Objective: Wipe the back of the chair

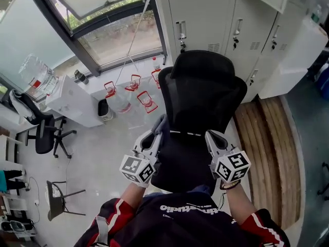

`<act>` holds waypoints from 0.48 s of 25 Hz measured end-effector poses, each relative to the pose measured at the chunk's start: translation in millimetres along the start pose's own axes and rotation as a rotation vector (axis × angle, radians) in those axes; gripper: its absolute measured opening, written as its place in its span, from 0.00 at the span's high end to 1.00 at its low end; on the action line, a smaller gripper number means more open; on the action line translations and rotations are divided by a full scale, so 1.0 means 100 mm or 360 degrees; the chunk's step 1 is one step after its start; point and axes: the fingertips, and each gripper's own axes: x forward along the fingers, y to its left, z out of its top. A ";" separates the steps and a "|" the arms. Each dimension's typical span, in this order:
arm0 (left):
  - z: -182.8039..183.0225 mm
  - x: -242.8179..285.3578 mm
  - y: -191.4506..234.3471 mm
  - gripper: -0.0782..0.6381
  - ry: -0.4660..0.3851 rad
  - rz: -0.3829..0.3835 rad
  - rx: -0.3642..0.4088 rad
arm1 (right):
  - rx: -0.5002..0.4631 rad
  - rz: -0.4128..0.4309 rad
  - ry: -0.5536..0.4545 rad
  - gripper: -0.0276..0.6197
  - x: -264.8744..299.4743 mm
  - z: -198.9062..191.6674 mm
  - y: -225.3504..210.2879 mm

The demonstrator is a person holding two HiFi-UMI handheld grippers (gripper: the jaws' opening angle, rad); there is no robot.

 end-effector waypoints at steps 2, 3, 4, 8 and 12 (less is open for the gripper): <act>0.07 -0.10 -0.09 0.81 -0.0008 -0.0020 0.0039 | -0.0025 0.0015 -0.0022 0.94 -0.05 0.05 0.08; 0.10 -0.18 -0.13 0.81 -0.0013 -0.0031 0.0052 | -0.0037 0.0020 -0.0030 0.94 -0.08 0.06 0.15; 0.13 -0.27 -0.16 0.81 -0.0020 -0.0040 0.0057 | -0.0048 0.0024 -0.0036 0.94 -0.13 0.07 0.23; 0.22 -0.79 -0.26 0.81 -0.0052 -0.0078 0.0040 | -0.0102 -0.0005 -0.0042 0.94 -0.43 0.01 0.66; 0.25 -1.61 -0.32 0.81 -0.0075 -0.0107 0.0014 | -0.0144 -0.0083 -0.0032 0.94 -0.87 -0.20 1.24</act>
